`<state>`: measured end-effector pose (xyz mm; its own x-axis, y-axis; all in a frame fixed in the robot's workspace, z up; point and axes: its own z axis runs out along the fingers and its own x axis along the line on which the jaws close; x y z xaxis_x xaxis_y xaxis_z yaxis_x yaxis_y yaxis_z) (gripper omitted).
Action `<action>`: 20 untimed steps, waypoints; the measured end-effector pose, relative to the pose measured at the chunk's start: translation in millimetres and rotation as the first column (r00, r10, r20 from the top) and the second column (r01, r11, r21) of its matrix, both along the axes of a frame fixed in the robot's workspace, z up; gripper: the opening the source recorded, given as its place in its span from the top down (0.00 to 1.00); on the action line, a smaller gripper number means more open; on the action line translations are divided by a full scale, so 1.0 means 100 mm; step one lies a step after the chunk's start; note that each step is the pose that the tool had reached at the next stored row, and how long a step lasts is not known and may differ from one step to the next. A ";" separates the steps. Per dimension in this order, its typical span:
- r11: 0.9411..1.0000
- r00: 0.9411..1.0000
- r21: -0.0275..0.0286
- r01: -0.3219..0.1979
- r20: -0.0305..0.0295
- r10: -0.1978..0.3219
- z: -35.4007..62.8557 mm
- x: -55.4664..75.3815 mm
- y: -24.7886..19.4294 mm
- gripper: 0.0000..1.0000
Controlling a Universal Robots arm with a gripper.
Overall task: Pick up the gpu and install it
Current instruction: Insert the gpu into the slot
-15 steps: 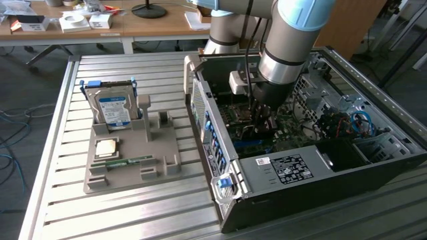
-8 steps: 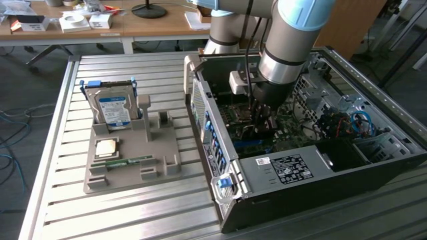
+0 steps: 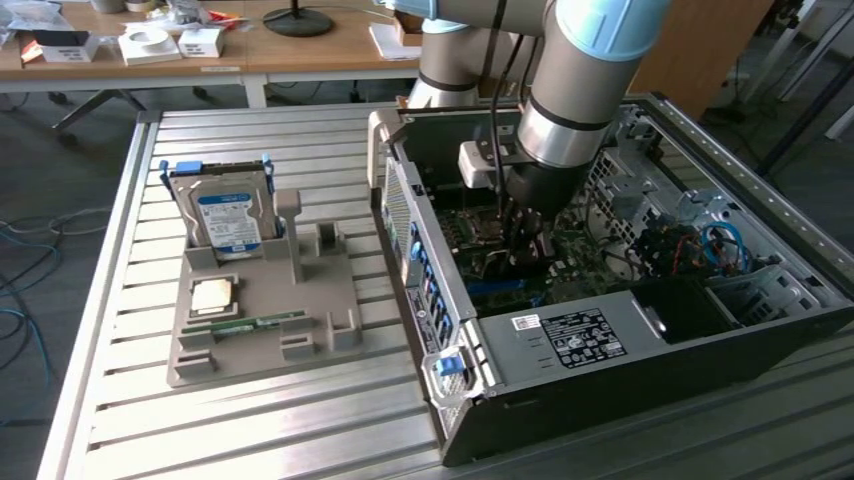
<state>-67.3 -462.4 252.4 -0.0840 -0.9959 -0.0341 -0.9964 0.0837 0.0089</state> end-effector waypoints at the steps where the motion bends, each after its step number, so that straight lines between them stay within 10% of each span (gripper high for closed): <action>1: 1.000 1.000 0.000 0.000 0.000 0.000 -0.004 0.00 0.000 0.74; 20: 1.000 1.000 0.000 0.000 0.000 0.000 -0.001 0.01 -0.003 0.74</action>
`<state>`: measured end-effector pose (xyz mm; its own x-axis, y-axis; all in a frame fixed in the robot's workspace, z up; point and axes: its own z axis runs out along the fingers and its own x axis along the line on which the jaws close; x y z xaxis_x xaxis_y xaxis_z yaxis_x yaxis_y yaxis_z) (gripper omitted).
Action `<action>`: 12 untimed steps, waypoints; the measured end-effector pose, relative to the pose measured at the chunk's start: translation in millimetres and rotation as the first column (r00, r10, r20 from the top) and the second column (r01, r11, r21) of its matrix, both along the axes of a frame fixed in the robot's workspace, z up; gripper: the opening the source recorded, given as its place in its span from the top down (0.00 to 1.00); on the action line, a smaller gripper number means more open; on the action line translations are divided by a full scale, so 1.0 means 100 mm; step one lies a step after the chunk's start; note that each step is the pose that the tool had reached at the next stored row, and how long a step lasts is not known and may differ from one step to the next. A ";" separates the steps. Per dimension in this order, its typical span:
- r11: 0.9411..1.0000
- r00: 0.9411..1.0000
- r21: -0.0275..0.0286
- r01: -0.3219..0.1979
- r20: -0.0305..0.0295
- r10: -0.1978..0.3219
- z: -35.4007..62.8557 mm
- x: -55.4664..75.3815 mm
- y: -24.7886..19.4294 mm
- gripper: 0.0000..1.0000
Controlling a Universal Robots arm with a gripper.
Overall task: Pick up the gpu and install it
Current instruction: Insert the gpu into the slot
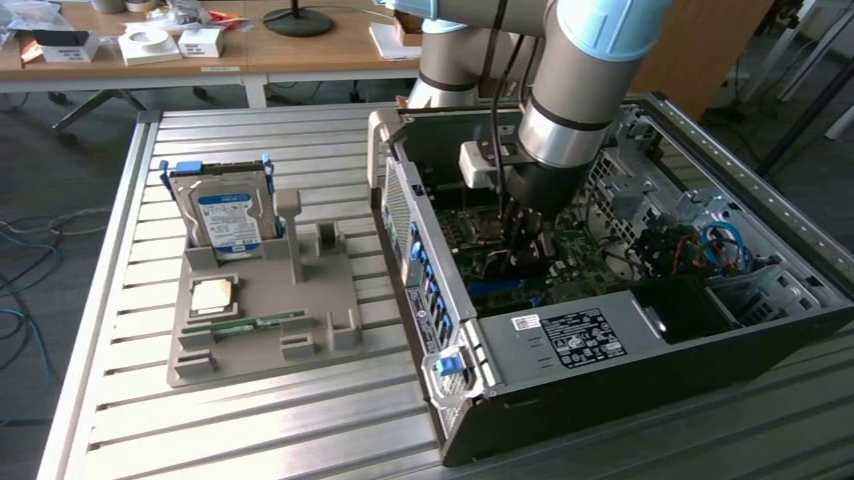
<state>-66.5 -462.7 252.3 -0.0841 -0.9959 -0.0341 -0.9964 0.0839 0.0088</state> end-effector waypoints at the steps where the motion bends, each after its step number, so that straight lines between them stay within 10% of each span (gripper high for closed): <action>1: 1.000 1.000 0.000 0.000 0.000 0.000 0.000 0.00 -0.001 0.74; 12: 1.000 1.000 0.001 0.000 0.000 0.000 -0.008 0.00 -0.027 0.74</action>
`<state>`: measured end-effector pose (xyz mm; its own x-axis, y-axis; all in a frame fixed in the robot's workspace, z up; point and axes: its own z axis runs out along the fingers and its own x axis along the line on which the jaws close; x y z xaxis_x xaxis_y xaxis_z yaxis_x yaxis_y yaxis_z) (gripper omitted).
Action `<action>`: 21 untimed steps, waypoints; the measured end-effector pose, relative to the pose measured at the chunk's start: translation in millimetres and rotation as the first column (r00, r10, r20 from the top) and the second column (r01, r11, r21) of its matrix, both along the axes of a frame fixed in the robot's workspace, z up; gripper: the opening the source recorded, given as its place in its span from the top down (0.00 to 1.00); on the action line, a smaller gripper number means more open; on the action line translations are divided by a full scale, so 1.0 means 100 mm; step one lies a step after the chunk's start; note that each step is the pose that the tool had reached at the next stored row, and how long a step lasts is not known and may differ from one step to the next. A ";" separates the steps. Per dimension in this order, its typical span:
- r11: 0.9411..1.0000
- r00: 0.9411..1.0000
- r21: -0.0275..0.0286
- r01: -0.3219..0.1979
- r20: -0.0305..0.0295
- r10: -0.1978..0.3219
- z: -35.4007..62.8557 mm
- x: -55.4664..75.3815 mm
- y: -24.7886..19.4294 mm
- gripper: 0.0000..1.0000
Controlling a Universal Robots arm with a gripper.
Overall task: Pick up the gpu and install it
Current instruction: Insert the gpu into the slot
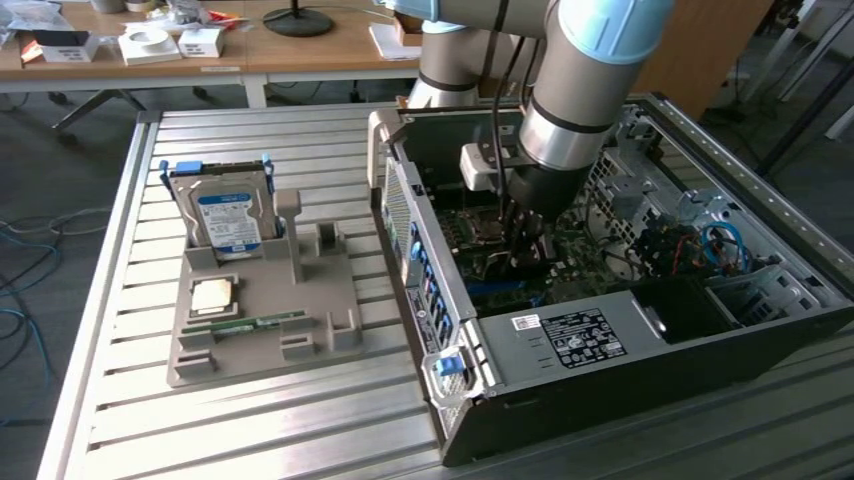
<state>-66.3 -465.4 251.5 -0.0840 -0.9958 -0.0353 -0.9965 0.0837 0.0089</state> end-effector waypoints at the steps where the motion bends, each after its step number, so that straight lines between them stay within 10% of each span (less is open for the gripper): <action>1: 1.000 1.000 0.001 0.000 0.000 0.000 0.000 0.00 -0.001 0.74; 21: 1.000 1.000 0.004 0.000 0.000 0.000 -0.010 0.00 -0.002 0.74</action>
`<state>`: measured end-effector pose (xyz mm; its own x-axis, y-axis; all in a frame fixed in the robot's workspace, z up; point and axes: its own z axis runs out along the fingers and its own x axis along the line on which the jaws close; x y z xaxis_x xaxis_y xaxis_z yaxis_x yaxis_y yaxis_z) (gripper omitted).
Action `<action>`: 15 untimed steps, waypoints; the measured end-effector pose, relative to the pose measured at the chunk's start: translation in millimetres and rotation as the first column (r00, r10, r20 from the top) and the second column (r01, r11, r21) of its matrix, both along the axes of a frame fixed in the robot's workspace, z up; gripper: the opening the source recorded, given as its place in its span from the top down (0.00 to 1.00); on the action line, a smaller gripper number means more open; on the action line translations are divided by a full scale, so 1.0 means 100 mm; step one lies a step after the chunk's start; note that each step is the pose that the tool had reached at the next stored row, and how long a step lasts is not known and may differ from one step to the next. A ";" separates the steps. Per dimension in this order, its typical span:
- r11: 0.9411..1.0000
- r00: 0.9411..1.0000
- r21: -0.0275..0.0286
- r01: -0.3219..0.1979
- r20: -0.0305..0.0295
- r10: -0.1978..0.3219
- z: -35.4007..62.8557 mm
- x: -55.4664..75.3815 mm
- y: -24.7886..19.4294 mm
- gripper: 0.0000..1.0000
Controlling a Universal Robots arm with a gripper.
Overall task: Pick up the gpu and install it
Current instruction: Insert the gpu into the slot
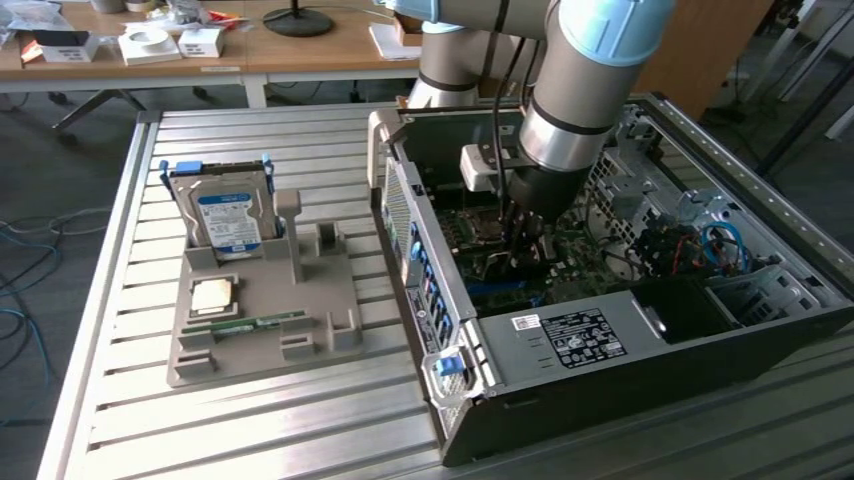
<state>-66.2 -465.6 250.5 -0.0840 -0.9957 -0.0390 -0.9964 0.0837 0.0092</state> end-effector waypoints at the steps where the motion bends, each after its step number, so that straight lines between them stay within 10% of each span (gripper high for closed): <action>1: 1.000 1.000 0.000 0.000 0.000 0.000 0.000 0.00 0.000 0.74; 8: 1.000 1.000 0.000 0.000 0.000 0.000 0.000 0.00 0.000 0.74; 15: 1.000 1.000 0.012 0.000 0.000 0.000 0.018 0.00 0.000 0.74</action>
